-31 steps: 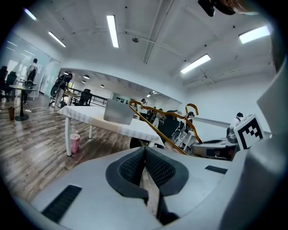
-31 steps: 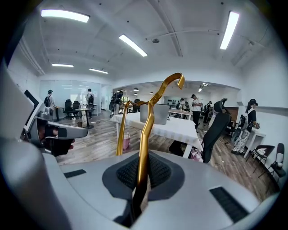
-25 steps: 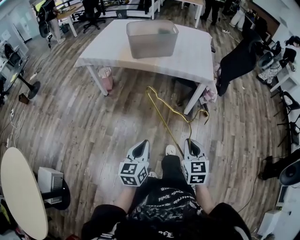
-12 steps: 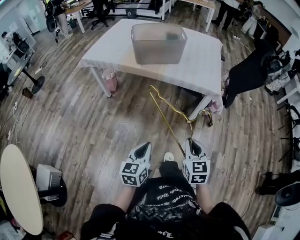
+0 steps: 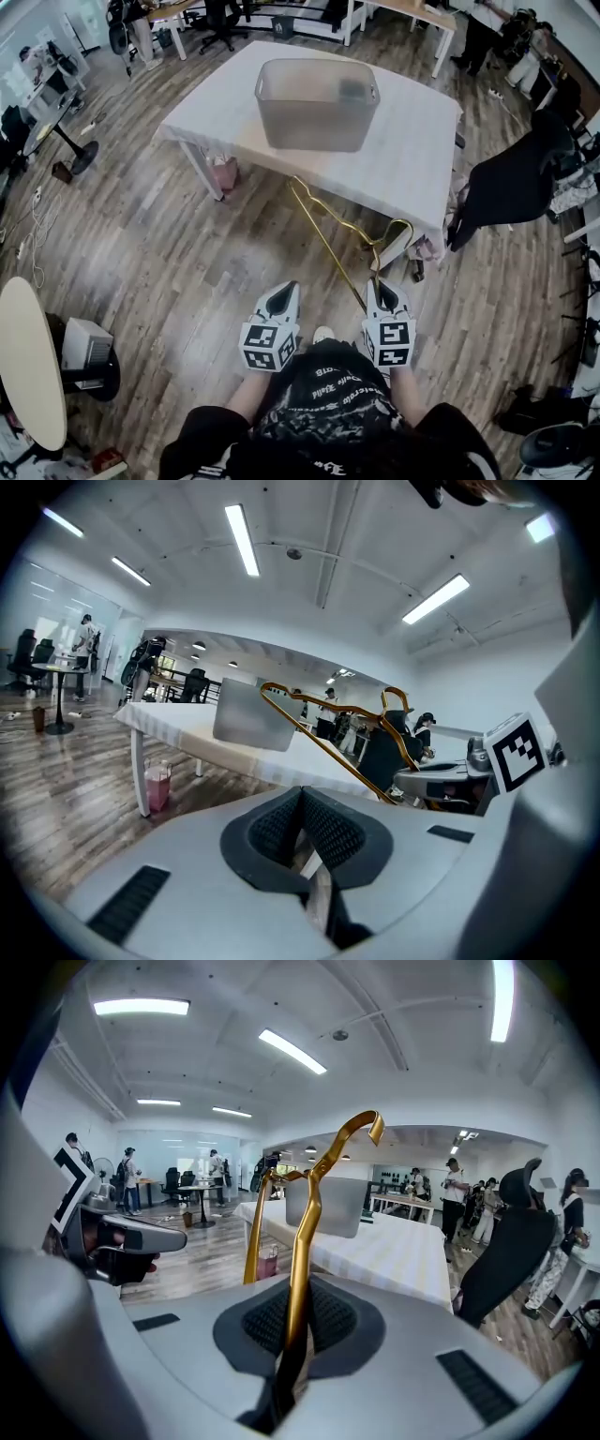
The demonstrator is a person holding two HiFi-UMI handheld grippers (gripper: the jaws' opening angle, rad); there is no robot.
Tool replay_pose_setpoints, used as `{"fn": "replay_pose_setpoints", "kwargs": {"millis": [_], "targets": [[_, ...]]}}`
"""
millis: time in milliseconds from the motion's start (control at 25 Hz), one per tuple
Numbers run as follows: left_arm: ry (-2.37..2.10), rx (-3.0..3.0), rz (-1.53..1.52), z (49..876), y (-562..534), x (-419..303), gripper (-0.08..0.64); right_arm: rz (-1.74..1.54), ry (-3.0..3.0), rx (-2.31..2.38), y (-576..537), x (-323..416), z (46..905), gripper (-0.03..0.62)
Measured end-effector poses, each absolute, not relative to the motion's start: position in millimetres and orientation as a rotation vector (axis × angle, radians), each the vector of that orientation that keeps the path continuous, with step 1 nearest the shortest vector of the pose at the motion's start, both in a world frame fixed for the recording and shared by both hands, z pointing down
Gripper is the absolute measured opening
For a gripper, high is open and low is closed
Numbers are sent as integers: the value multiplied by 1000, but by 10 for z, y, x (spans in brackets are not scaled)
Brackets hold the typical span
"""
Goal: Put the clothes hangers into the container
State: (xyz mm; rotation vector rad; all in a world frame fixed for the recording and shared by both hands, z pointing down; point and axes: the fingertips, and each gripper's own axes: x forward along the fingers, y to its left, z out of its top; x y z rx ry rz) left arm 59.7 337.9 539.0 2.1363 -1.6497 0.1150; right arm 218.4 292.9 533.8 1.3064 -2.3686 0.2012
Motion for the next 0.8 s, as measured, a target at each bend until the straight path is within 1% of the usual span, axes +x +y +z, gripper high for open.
{"fn": "replay_pose_setpoints", "kwargs": {"millis": [320,800], "targets": [[-1748,2070,91,5367,2565,838,20,188,-2415,1223,2009,2457,5357,9],[-1763,2087,70,5280,1963,914,20,213,-2421,1170,1451,2503,5415,9]]}}
